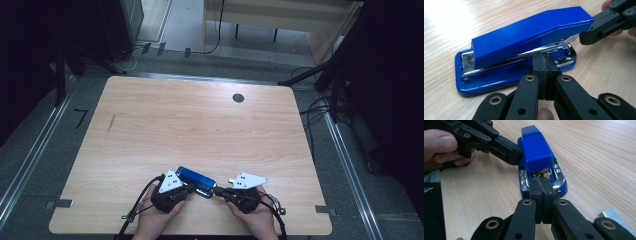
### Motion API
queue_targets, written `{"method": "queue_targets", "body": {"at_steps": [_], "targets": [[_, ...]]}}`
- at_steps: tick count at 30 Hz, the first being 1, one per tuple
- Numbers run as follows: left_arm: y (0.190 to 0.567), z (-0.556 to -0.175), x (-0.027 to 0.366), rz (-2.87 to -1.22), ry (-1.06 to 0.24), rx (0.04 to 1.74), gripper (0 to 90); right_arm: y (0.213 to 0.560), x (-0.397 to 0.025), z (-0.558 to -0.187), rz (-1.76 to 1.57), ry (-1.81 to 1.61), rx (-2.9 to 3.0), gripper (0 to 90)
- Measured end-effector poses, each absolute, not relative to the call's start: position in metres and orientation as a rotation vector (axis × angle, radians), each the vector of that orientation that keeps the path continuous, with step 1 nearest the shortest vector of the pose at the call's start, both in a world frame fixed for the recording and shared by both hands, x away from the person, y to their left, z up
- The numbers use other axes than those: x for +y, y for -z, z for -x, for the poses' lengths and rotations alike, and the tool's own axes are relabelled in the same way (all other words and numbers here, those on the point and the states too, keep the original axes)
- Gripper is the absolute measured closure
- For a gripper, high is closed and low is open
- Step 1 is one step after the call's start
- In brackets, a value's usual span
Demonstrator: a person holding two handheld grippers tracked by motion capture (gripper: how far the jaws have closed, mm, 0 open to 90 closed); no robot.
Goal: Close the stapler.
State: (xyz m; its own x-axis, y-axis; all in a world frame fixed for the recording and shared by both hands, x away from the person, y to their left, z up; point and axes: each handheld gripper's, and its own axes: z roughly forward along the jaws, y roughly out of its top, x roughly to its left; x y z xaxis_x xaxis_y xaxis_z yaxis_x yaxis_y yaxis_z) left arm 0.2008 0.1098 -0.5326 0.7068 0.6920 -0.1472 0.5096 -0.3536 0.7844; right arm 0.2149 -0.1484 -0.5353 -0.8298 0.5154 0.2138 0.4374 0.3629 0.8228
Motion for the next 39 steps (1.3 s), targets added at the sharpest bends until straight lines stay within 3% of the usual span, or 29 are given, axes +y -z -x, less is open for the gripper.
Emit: {"method": "queue_targets", "body": {"at_steps": [17, 39], "targets": [[0.534, -0.206, 0.107, -2.038, -0.239, 0.934, 90.0, 0.530, -0.148, -0.217, -0.875, -1.507, 2.496, 90.0], [0.534, -0.204, 0.106, -2.049, -0.266, 0.931, 90.0, 0.496, -0.133, -0.217, -0.801, -1.601, 2.371, 90.0]]}}
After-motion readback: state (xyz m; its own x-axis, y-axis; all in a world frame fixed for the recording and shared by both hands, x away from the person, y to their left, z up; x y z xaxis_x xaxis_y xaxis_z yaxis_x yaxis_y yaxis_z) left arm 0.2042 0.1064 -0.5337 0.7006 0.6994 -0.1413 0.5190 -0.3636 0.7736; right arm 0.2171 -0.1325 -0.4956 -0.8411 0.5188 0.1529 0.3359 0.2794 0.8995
